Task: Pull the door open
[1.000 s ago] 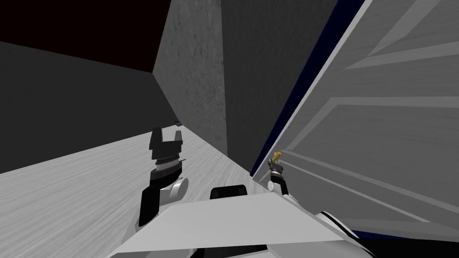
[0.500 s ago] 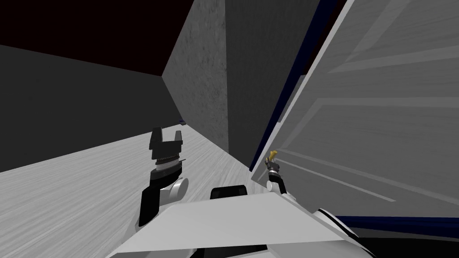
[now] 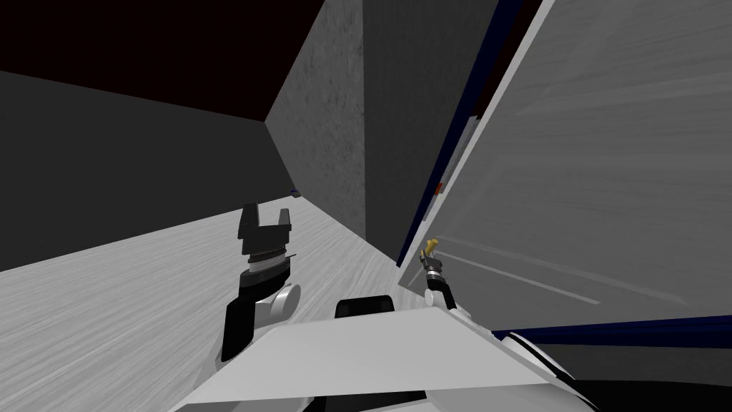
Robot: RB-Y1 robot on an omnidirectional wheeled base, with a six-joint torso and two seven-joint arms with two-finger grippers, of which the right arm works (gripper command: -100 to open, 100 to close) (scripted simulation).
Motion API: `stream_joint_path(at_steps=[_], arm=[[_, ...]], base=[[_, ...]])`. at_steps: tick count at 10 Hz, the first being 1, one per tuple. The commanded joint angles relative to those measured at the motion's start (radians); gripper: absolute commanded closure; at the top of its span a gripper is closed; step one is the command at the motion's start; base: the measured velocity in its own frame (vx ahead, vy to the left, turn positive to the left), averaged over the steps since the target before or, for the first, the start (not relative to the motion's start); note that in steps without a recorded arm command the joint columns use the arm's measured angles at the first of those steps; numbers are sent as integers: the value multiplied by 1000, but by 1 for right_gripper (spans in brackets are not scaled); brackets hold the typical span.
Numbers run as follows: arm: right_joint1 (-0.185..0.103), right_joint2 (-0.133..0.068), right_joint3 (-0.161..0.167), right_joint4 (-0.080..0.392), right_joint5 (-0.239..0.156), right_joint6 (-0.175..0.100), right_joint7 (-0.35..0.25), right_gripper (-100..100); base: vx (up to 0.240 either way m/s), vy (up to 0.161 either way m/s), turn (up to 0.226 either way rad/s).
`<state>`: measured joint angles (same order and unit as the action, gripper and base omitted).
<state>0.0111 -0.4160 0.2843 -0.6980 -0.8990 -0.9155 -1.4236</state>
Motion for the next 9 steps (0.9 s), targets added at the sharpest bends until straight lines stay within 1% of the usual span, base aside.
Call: stream_joint_path(at_steps=[1,3,4,5,9], arm=[[7,-7,24,-11,13,2,-14,100],[11,-14,48,-23,26,3,-26,100],[4,-12,42,-11,24,-2,-28,100],[12,-19,67,-23,35,-3,-40,100],[27,-46,124,-51,62,-13,-73,100]], base=[[-265,24,47],[-268,-8,59],[-121,-1,29],[-156,-10,58],[-244,-20,62]])
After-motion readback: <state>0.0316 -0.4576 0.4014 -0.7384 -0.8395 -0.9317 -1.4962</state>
